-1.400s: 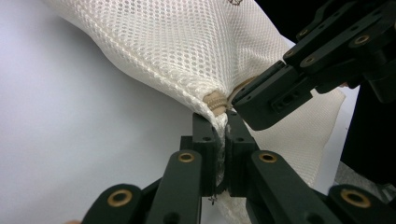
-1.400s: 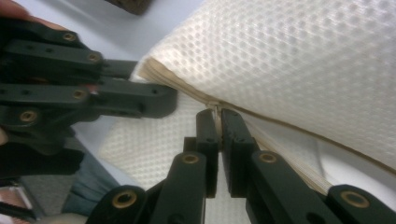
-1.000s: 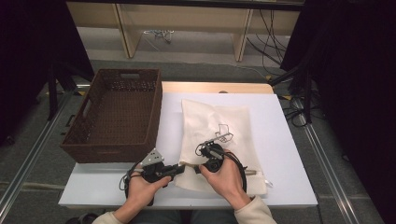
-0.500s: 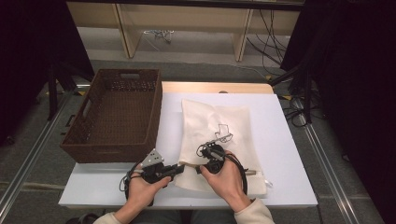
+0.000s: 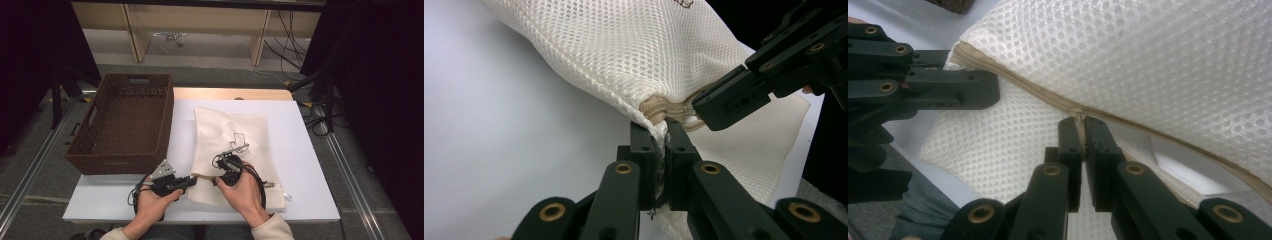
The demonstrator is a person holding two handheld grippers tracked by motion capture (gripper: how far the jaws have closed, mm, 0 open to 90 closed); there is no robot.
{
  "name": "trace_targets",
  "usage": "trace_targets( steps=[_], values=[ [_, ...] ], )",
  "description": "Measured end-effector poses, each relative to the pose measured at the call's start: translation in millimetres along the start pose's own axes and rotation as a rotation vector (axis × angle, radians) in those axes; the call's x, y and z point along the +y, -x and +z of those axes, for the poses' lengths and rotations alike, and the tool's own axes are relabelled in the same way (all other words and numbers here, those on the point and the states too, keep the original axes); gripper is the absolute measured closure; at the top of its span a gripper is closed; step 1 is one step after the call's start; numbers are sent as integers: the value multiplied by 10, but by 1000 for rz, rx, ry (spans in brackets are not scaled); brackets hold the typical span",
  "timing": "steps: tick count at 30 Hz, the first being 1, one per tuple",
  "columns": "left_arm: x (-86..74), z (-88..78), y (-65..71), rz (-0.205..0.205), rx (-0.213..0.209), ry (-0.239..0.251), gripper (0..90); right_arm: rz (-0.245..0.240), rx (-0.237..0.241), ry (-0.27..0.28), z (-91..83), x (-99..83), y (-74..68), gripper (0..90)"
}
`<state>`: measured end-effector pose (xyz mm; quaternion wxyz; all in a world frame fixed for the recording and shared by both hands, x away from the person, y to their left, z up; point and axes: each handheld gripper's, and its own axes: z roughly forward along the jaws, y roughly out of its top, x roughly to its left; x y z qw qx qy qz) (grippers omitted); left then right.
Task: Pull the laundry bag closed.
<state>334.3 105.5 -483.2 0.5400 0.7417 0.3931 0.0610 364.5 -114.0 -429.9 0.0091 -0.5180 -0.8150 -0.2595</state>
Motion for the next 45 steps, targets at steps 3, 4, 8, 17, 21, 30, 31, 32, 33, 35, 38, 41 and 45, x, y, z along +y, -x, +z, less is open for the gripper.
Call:
trace_targets(
  steps=[3,4,8,17,21,30,31,32,33,35,38,41,45],
  values=[
    [0,8,-5,-5,-4,-3,856,-37,13,14,-2,-3,33,877],
    [-3,9,-4,-8,-3,-4,855,-14,10,9,0,-6,18,877],
    [0,5,-6,-6,0,-1,856,-16,-2,9,-5,-13,18,877],
    [0,2,-5,-8,7,-7,855,4,-8,8,-36,-19,31,876],
    [7,1,-12,-12,1,1,855,-11,-8,19,-43,-11,40,877],
    [10,2,-9,-15,3,0,855,-5,-10,15,-43,-13,42,876],
    [10,3,-9,-17,2,0,855,-7,-15,13,-37,-14,46,876],
    [11,2,-9,-16,2,-1,855,-6,-16,10,-35,-16,44,876],
    [10,-1,-11,-10,4,-5,855,-6,-15,9,-32,-17,46,877],
    [11,-2,-15,-10,1,-2,855,-3,-21,12,-36,-16,41,876],
    [19,-12,-19,-2,11,-6,855,-12,-21,21,-50,-11,40,876],
    [17,-8,-23,-4,4,-5,855,2,-17,12,-56,-15,36,876],
    [26,-18,-32,12,11,-4,855,3,-26,10,-51,-16,50,876]
  ],
)
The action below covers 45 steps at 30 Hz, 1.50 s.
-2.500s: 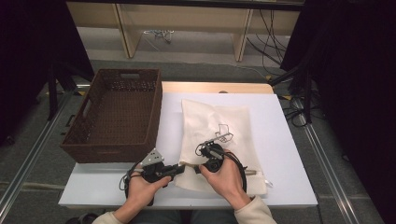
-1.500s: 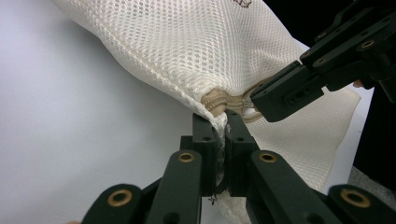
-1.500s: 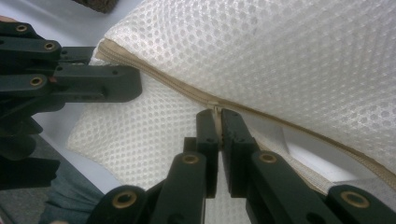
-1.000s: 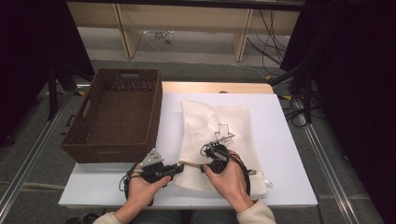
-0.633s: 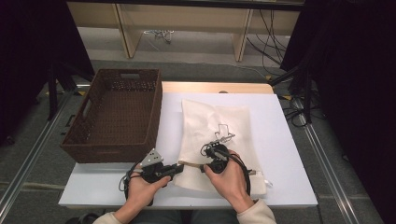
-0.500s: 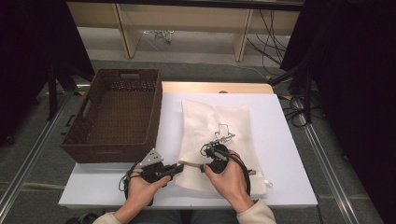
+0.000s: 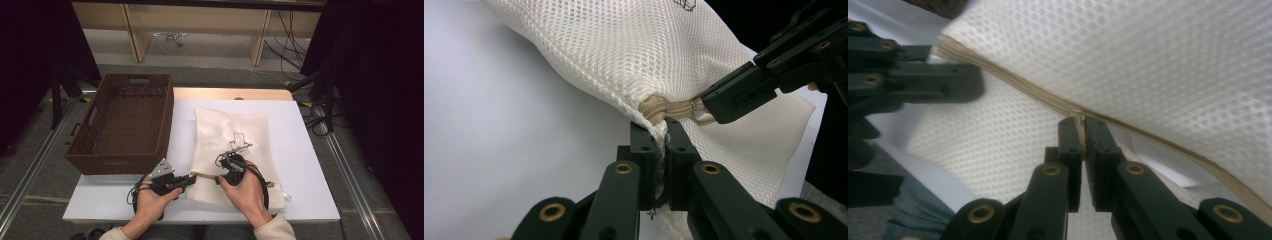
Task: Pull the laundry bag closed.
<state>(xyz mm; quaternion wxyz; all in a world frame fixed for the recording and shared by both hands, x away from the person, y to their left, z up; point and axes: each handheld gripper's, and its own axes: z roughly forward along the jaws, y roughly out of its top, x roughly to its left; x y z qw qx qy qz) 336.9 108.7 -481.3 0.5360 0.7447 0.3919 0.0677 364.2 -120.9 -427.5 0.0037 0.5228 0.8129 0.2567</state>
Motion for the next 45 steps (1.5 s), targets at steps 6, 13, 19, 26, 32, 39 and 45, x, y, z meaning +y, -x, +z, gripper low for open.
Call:
trace_targets(
  steps=[6,13,19,26,32,39,45],
  values=[
    [-2,-1,-9,3,-1,2,855,-22,-11,16,-31,1,25,876],
    [-4,2,-7,4,-1,1,855,1,6,8,-24,-2,24,876],
    [-1,-3,-2,6,6,-1,855,-2,-3,9,-16,-8,56,876],
    [-5,-1,5,-14,12,2,855,-2,-21,10,-29,-15,65,876],
    [-2,-1,-4,-5,5,4,855,16,-6,7,-34,-16,60,876],
    [-2,3,-7,-1,6,9,855,10,-26,11,-56,-20,60,876],
    [0,-4,-10,-16,12,7,855,10,-20,14,-53,-20,81,876]
  ],
)
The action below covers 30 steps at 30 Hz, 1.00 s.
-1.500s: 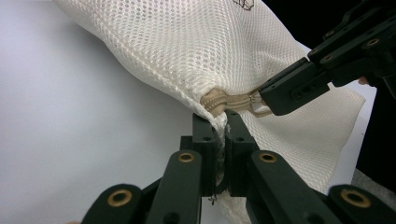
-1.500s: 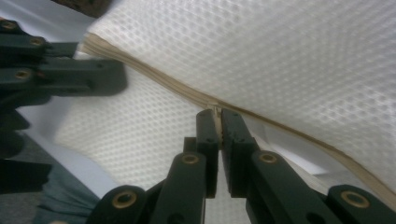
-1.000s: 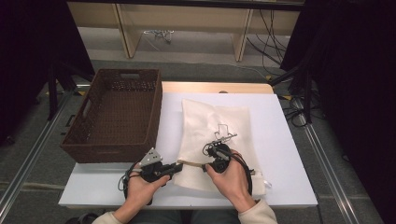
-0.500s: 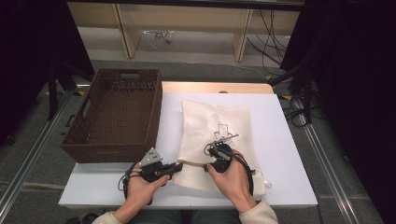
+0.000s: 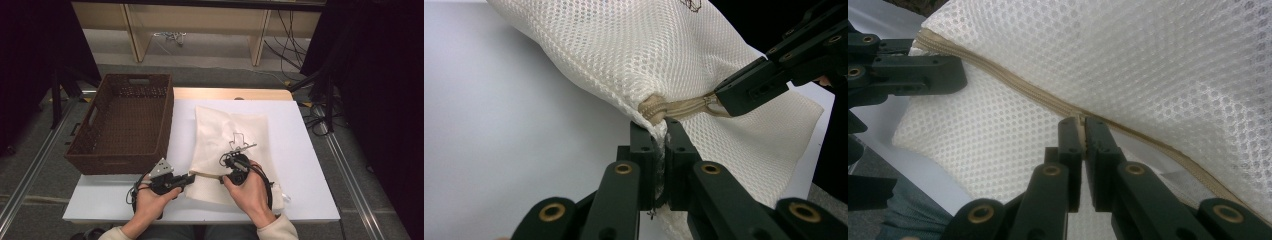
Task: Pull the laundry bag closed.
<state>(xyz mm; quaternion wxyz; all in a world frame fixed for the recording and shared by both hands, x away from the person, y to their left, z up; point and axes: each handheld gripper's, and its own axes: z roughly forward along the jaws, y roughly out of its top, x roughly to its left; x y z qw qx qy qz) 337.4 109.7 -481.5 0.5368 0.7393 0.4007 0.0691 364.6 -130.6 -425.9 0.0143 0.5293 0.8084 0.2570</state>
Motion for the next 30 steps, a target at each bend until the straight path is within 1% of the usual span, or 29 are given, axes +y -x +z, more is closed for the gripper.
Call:
trace_targets(
  steps=[2,3,4,5,6,7,10,12,13,15,18,19,20,21,22,23,25,26,27,28,29,30],
  values=[
    [-1,0,1,2,2,-1,855,12,8,-4,-1,0,-4,876],
    [-1,0,-1,2,1,-1,855,-7,-7,0,4,1,8,876],
    [-1,1,-2,1,0,-2,855,-16,1,1,5,2,16,876],
    [-1,1,0,1,0,-1,855,-10,-2,1,8,-1,12,876],
    [4,1,-6,19,-4,-1,855,3,-2,-5,2,-3,8,876],
    [4,1,-6,19,-4,-1,855,14,-3,-8,-1,-5,3,877],
    [0,-1,-1,2,2,0,855,15,-15,-8,-3,-10,16,876],
    [1,0,1,4,3,0,855,9,-5,-1,-3,-10,27,876],
    [3,-4,4,4,9,-3,855,26,-7,-6,-9,-12,16,876],
    [2,-1,0,4,6,-1,855,26,-10,-4,-9,-12,12,876],
    [4,-2,-2,2,3,-2,855,22,-11,-3,-11,-13,17,876],
    [6,-5,3,1,8,-3,855,12,-7,-4,-14,-11,27,876],
    [5,-4,3,2,7,-1,855,21,-8,-6,-14,-12,25,876],
    [5,-5,3,2,8,0,855,-9,-14,-3,-12,-8,48,876],
    [4,-5,0,0,8,0,855,21,-19,-7,-17,-11,31,876],
    [5,-6,0,1,10,0,855,18,-7,-4,-16,-12,41,876],
    [5,-5,1,2,11,0,855,34,-16,-6,-24,-13,29,876],
    [5,-6,-1,2,12,-1,855,-4,-11,4,-20,-11,49,876],
    [4,-2,1,-2,11,4,855,-18,-4,8,-20,-9,58,876],
    [4,-4,-5,2,5,1,855,-11,-6,4,-22,-9,57,876],
    [6,-7,0,2,13,-2,855,15,-15,2,-23,-13,44,876],
    [5,-3,-3,0,8,2,855,31,-10,-1,-27,-16,34,876]
  ],
)
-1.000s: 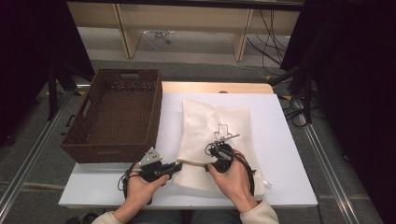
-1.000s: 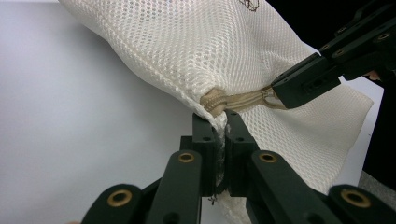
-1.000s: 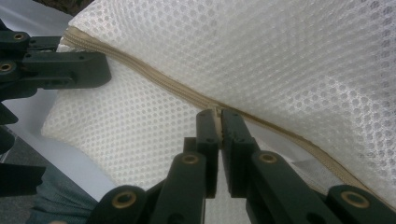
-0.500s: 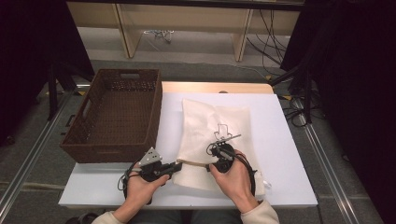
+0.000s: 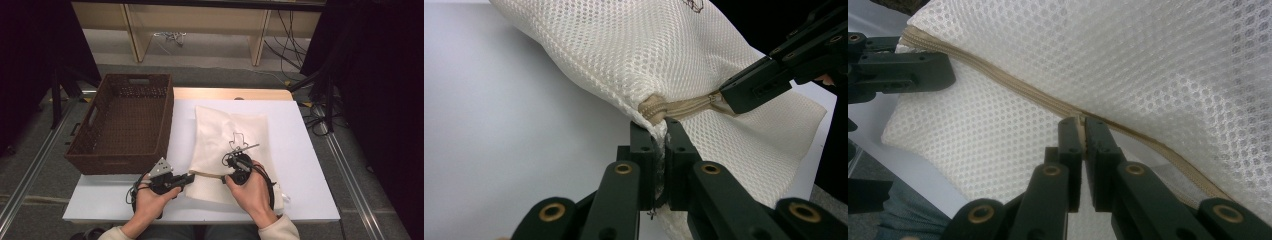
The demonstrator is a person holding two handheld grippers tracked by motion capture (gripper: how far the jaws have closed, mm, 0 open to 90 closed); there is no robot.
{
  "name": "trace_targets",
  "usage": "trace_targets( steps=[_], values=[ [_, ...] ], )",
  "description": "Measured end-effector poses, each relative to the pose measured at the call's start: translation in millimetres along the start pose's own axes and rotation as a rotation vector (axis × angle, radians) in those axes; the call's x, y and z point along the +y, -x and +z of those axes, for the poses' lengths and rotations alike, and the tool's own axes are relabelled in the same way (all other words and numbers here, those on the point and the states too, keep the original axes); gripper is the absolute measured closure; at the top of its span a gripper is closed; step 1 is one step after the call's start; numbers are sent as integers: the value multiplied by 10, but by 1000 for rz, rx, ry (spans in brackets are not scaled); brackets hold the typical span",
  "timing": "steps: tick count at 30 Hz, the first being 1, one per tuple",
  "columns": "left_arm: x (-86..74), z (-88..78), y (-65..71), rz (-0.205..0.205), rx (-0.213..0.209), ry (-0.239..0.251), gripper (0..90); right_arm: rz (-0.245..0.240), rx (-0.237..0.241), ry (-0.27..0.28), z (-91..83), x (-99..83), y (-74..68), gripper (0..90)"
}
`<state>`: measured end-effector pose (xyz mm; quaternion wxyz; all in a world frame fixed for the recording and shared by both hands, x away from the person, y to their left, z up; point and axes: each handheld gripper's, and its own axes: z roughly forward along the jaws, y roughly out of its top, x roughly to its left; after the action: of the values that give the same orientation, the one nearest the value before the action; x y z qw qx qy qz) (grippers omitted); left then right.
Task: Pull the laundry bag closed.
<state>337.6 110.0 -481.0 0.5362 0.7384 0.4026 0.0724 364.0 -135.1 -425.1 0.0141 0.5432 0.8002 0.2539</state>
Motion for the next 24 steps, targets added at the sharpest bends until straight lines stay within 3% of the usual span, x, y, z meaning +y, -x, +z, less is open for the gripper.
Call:
trace_targets(
  steps=[10,14,23,24],
  values=[
    [6,-2,-13,14,-5,4,855,-33,-8,8,-9,-2,51,876],
    [6,-2,-14,13,-6,5,855,14,-9,-6,-24,-7,23,876],
    [7,-2,-13,14,-6,5,855,11,-8,-5,-25,-9,28,876],
    [9,-3,-14,14,-6,6,855,-8,-10,1,-21,-8,44,876]
  ],
)
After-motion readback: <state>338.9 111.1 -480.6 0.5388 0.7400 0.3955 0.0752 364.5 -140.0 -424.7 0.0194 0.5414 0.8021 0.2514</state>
